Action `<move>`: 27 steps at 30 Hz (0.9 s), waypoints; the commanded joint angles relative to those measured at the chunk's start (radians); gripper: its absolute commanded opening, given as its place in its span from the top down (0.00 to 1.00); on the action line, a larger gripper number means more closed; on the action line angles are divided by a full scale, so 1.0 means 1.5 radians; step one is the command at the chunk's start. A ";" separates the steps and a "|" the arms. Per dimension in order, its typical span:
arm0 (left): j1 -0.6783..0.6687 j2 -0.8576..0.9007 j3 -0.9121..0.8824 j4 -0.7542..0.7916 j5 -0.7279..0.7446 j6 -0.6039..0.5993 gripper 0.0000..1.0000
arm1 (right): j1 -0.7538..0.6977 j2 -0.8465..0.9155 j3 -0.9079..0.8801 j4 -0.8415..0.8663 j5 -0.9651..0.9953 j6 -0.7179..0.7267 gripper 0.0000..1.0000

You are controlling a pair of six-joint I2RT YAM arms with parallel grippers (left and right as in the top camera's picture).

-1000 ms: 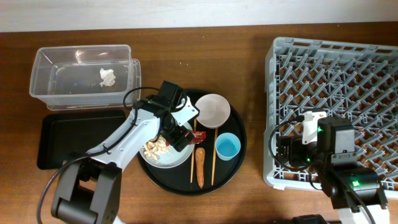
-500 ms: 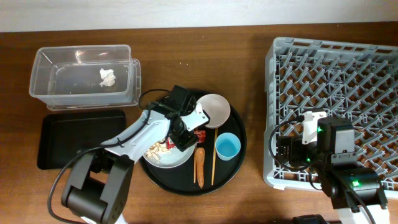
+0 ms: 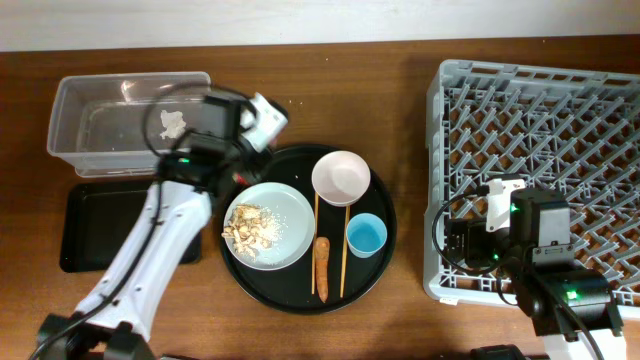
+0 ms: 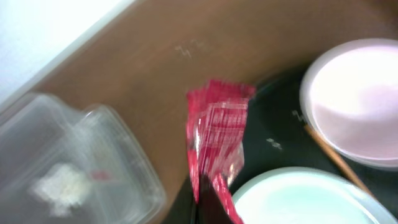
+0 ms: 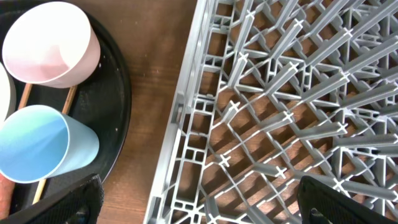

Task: Sort waste into correct bins and load items into the dishwasher rack
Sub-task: 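Carry the red wrapper to the clear bin and release it, then grasp the blue cup with the left gripper and lift it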

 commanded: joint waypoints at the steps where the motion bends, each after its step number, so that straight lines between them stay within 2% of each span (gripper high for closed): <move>1: 0.098 -0.004 0.006 0.134 -0.007 -0.045 1.00 | 0.003 -0.001 0.014 0.001 -0.004 0.003 0.02; 2: 0.132 0.006 0.006 0.183 -0.007 -0.064 1.00 | 0.003 -0.001 0.014 0.001 -0.004 0.003 0.02; 5: 0.207 0.065 0.006 0.247 -0.006 -0.125 1.00 | 0.003 -0.001 0.014 0.001 -0.004 0.003 0.02; 9: 0.233 0.148 0.006 0.299 -0.009 -0.124 1.00 | 0.003 -0.001 0.014 0.001 -0.004 0.003 0.02; 10: 0.236 0.155 0.006 0.302 -0.009 -0.124 0.95 | 0.003 -0.001 0.014 0.001 -0.004 0.003 0.02; 11: 0.236 0.155 0.006 0.309 -0.009 -0.124 0.66 | 0.003 -0.001 0.014 0.001 -0.004 0.003 0.02; 12: 0.236 0.155 0.006 0.319 -0.009 -0.124 0.53 | 0.003 -0.001 0.014 0.001 -0.004 0.003 0.02; 13: 0.236 0.151 0.006 0.328 -0.009 -0.124 0.45 | 0.003 -0.001 0.014 0.001 -0.004 0.003 0.02; 15: 0.236 0.122 0.006 0.317 -0.009 -0.125 0.20 | 0.003 -0.001 0.014 0.001 -0.004 0.003 0.02; 17: 0.228 0.075 0.006 0.262 0.034 -0.155 0.05 | 0.003 -0.001 0.014 0.001 -0.005 0.003 0.02; 18: 0.219 0.040 0.006 0.194 0.107 -0.183 0.01 | 0.003 -0.001 0.014 0.001 -0.004 0.003 0.02; 20: 0.190 -0.011 0.006 0.047 0.255 -0.253 0.01 | 0.003 -0.001 0.014 0.001 -0.005 0.003 0.02; 21: 0.173 -0.012 0.006 0.002 0.293 -0.288 0.01 | 0.003 -0.001 0.014 0.001 -0.005 0.003 0.02; 23: 0.104 -0.010 0.005 -0.071 0.294 -0.310 0.01 | 0.003 -0.001 0.014 0.001 -0.005 0.003 0.02; 25: 0.035 -0.009 0.005 -0.100 0.293 -0.310 0.01 | 0.003 -0.001 0.014 -0.005 -0.004 0.003 0.02; 27: -0.042 -0.005 0.005 -0.125 0.264 -0.310 0.01 | 0.003 -0.001 0.014 -0.028 0.060 0.091 0.01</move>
